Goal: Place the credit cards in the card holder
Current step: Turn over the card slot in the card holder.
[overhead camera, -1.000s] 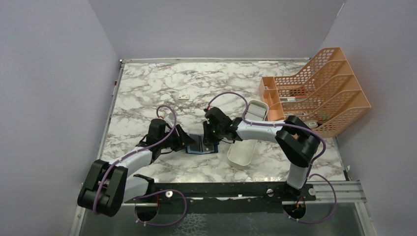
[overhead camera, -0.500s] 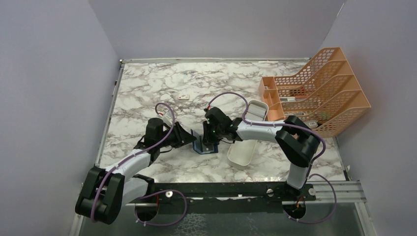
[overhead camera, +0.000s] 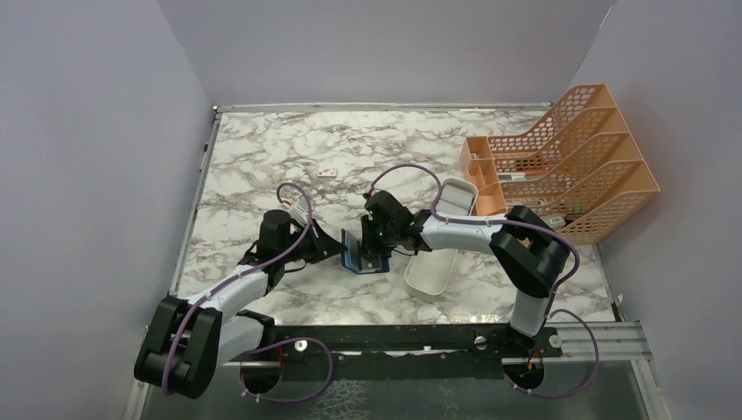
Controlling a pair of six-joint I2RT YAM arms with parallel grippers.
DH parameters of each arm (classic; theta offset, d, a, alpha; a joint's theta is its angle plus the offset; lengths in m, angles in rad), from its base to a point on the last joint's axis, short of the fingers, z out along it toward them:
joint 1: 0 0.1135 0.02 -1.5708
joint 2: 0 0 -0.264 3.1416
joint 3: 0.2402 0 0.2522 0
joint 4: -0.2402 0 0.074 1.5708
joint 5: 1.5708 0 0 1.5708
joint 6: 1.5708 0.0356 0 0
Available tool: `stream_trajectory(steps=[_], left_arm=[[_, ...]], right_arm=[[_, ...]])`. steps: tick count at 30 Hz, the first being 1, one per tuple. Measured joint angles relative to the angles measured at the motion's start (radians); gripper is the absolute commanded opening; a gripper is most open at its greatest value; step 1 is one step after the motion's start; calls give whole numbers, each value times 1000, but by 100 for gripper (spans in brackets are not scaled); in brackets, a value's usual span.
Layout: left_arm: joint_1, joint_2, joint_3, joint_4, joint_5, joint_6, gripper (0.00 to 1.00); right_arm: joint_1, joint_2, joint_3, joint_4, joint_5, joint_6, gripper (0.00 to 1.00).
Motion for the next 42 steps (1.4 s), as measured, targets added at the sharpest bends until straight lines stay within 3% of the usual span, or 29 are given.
stream_trajectory(steps=[5,21,42], left_arm=[[0,0,0,0,1,8,0],[-34,-53,98,-185,-71,85,0],[-112,-26,132,-267,-158,101,0]], right_arm=[[0,-1,-10,22,-2,0,26],[0,-154,-70,64,-64,41,57],[0,-129,-69,96,-111,79,55]])
